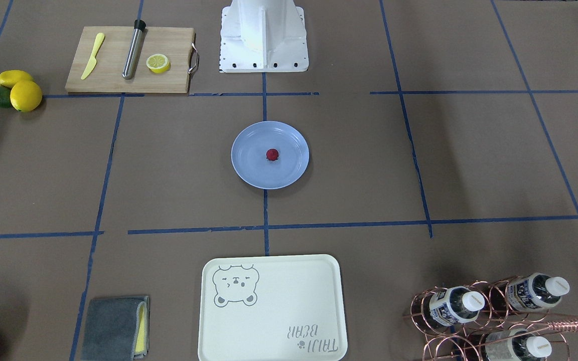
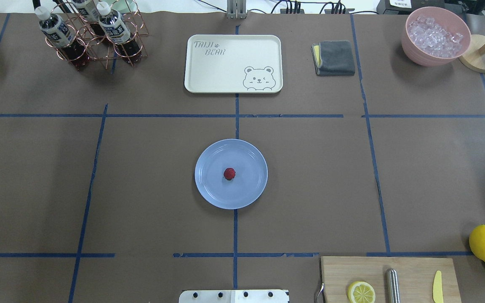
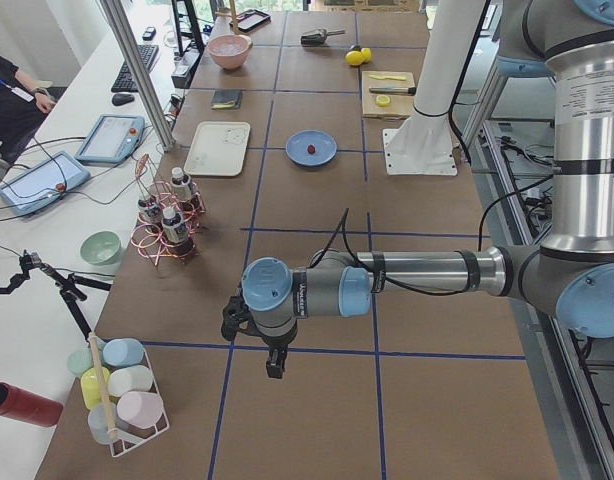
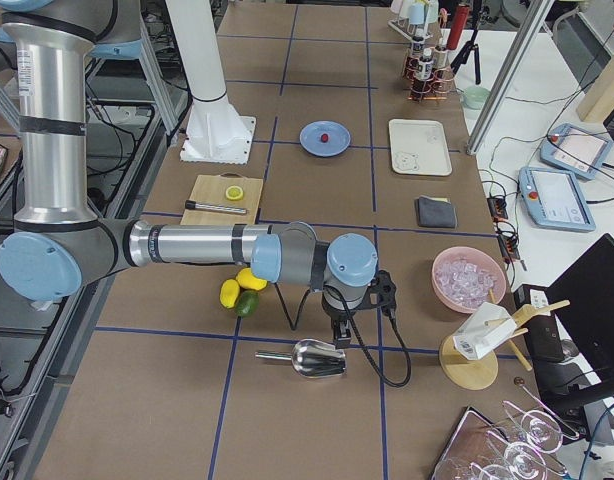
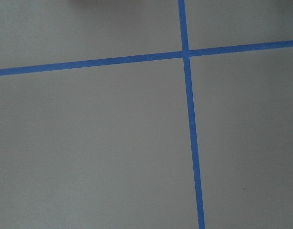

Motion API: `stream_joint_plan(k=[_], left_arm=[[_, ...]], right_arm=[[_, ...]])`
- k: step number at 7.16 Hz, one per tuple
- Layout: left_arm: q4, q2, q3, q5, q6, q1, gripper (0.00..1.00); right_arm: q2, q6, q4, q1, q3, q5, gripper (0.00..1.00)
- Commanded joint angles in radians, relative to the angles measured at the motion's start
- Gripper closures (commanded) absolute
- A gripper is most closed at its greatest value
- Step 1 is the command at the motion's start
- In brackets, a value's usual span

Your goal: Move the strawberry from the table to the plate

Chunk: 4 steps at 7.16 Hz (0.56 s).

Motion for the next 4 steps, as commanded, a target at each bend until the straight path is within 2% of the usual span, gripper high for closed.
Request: stream_joint_plan(k=[1,4], left_arm=[[-0.004,0.000,-0.002,0.000,0.000,0.000,0.00],[-0.005,0.000,0.002,0.000,0.000,0.000,0.00]], right_arm=[[0.000,0.001,0.000,0.000,0.001,0.001,0.00],[0.000,0.002,0.000,0.000,0.004,0.004,0.00]])
